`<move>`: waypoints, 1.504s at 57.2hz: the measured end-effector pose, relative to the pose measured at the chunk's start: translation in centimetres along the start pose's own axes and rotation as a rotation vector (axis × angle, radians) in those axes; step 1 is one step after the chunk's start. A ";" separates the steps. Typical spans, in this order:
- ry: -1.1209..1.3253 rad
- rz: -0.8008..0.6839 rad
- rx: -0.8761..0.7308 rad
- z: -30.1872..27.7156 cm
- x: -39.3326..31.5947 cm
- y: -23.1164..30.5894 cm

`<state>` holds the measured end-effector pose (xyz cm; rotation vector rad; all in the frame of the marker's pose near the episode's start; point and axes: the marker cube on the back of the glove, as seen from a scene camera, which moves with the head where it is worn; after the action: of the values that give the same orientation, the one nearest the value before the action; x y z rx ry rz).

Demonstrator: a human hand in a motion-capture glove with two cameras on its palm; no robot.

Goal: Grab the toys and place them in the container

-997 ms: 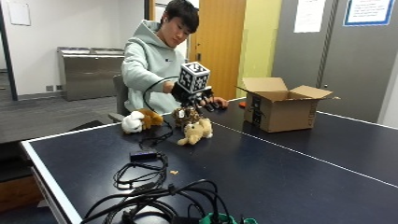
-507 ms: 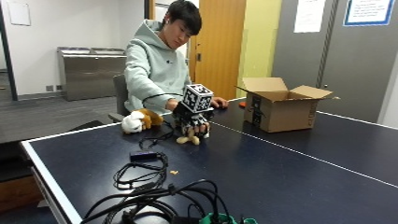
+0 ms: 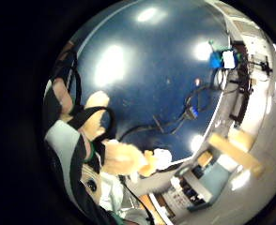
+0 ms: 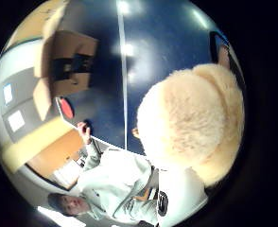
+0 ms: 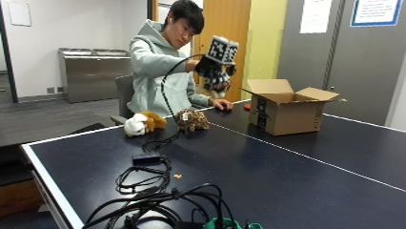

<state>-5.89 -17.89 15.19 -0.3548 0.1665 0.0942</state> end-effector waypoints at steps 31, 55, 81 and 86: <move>-0.101 -0.310 0.395 -13.8 -25.1 -0.1; -0.143 -0.480 0.378 -13.1 -25.1 1.4; 0.068 -0.201 0.287 -4.8 -7.3 8.3; 0.077 -0.096 0.200 2.2 -3.7 8.1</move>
<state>-10.18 -9.78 15.18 -0.1662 0.2323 -0.0312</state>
